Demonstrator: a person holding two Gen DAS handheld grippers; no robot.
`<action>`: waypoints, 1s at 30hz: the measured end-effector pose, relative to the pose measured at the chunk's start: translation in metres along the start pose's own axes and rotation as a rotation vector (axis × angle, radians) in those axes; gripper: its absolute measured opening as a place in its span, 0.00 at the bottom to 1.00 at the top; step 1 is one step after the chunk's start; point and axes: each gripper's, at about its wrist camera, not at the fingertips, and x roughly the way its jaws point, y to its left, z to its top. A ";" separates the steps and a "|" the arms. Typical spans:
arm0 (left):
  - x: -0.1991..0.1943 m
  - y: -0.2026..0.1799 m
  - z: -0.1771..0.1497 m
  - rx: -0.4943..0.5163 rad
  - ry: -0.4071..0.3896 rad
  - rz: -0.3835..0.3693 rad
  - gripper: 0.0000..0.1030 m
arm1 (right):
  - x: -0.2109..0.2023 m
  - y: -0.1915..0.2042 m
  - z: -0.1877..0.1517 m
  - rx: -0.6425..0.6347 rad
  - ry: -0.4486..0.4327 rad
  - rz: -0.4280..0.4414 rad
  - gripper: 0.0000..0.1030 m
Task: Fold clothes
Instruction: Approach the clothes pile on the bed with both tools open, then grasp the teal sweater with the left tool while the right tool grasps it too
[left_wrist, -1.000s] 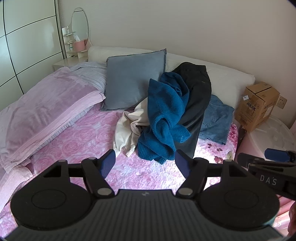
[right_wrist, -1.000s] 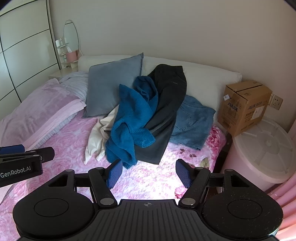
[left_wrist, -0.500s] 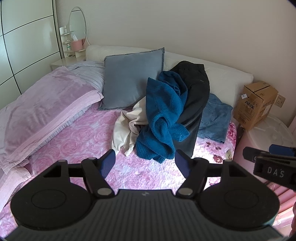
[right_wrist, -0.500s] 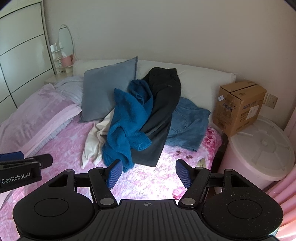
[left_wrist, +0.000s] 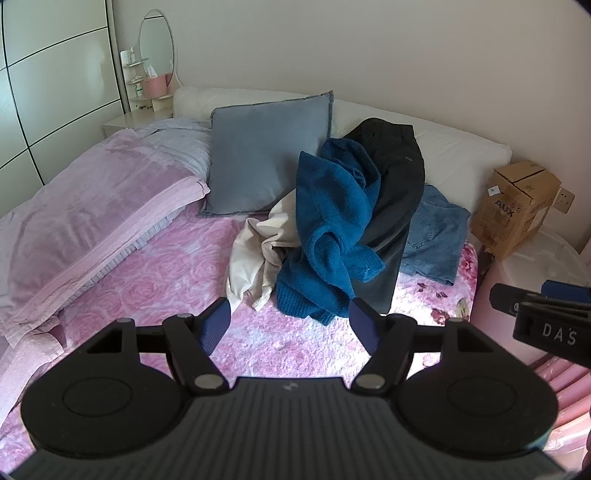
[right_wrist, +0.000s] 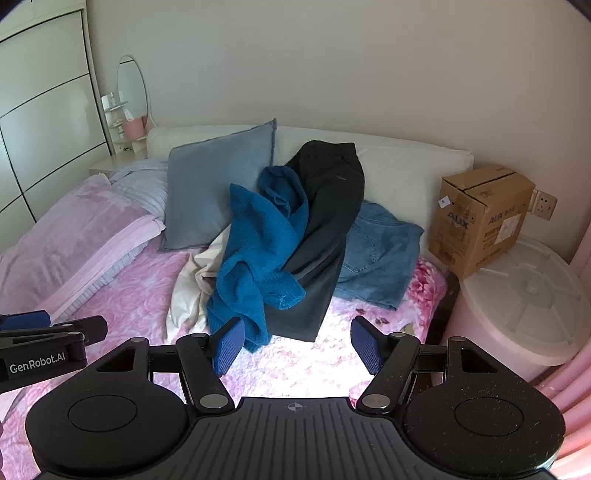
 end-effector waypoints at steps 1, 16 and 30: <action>0.002 0.000 0.001 -0.001 0.002 0.002 0.66 | 0.001 0.000 0.001 0.000 0.000 0.001 0.65; 0.039 -0.016 0.016 0.002 0.055 0.007 0.66 | 0.032 -0.018 0.010 0.002 0.065 0.013 0.65; 0.114 -0.027 0.041 -0.034 0.166 0.027 0.65 | 0.106 -0.046 0.038 0.009 0.146 0.091 0.65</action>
